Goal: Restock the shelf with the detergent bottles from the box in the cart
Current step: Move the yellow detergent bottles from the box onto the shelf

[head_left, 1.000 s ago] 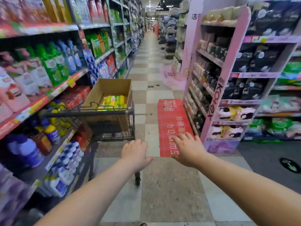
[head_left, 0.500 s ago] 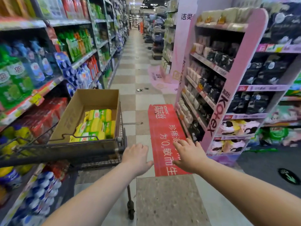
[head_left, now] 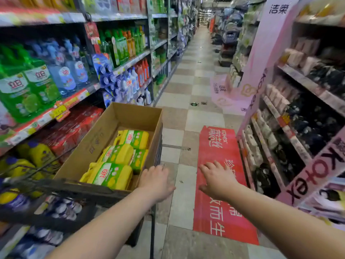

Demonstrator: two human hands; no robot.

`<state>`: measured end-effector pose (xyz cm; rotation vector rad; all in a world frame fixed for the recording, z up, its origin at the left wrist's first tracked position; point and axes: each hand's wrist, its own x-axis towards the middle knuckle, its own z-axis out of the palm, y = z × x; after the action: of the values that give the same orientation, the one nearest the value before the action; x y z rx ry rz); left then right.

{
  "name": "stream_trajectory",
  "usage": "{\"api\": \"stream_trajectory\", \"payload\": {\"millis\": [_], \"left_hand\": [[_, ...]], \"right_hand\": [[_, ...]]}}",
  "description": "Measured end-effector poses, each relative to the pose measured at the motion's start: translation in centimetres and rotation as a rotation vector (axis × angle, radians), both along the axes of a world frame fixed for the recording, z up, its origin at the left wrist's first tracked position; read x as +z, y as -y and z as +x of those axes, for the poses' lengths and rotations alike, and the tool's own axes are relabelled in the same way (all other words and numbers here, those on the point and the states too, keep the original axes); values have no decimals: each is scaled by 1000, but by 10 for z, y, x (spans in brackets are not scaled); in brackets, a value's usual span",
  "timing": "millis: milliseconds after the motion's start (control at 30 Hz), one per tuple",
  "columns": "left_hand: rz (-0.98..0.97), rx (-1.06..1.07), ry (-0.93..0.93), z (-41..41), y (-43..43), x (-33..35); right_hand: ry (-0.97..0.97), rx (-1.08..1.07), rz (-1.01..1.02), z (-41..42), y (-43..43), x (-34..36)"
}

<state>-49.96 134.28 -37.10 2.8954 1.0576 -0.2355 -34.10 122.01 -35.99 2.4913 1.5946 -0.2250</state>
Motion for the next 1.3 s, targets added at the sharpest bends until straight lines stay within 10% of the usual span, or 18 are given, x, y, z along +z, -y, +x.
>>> {"api": "stream_trajectory", "payload": {"millis": [333, 1300], "left_hand": [[-93, 257, -13, 80, -68, -16], [-409, 1281, 148, -35, -251, -120]], "right_hand": [[-25, 278, -28, 114, -128, -1], [-198, 874, -438, 11, -497, -99]]}}
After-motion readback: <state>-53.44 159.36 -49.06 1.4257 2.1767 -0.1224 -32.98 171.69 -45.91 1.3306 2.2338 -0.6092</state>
